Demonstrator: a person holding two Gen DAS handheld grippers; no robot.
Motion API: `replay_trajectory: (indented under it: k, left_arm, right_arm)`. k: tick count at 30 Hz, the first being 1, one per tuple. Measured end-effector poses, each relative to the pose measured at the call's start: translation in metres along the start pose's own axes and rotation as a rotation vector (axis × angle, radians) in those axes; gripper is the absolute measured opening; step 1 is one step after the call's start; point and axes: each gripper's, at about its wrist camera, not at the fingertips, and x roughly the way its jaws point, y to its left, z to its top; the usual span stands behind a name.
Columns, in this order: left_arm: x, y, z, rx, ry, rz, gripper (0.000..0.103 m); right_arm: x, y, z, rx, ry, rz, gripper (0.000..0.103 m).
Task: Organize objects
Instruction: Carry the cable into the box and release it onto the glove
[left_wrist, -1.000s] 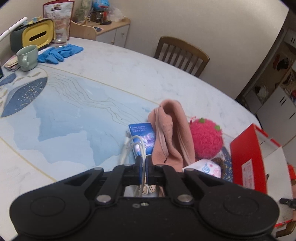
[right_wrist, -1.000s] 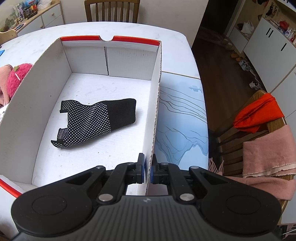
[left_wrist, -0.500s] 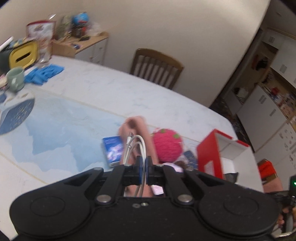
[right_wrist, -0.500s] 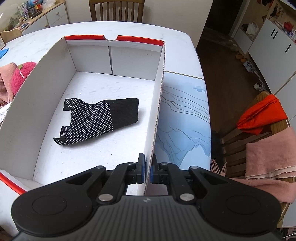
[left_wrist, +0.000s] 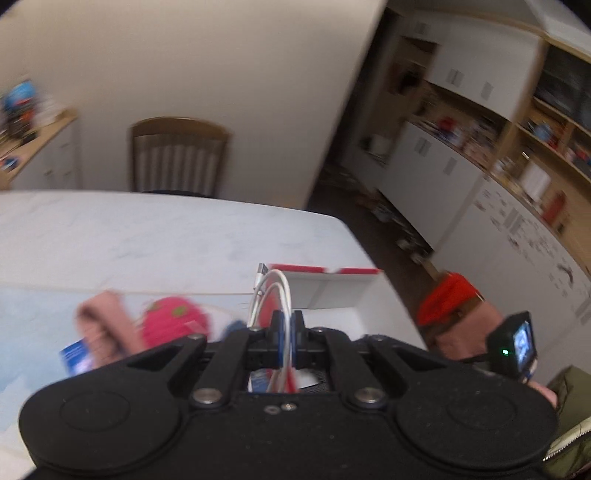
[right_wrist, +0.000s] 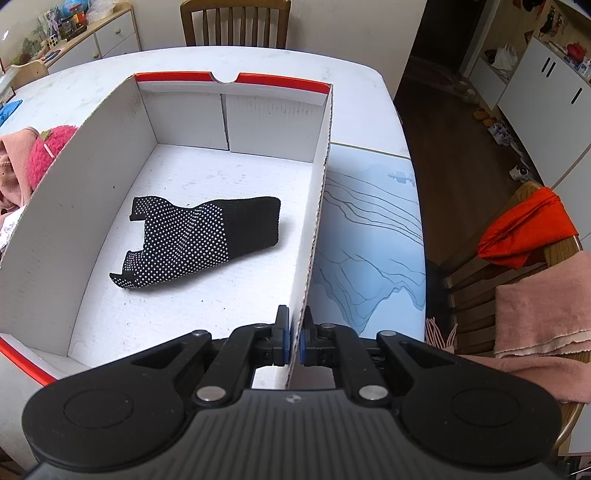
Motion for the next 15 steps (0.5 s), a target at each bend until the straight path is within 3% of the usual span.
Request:
replay_trajectory:
  k: [8, 15]
  left_arm:
    - [0.069, -0.067, -0.001, 0.142, 0.068, -0.058, 0.001]
    - [0.123, -0.096, -0.018, 0.276, 0.119, 0.017, 0.001]
  right_arm:
    - [-0.001, -0.001, -0.002, 0.013, -0.006, -0.006, 0.005]
    - [-0.001, 0.001, -0.002, 0.004, -0.009, -0.013, 0.005]
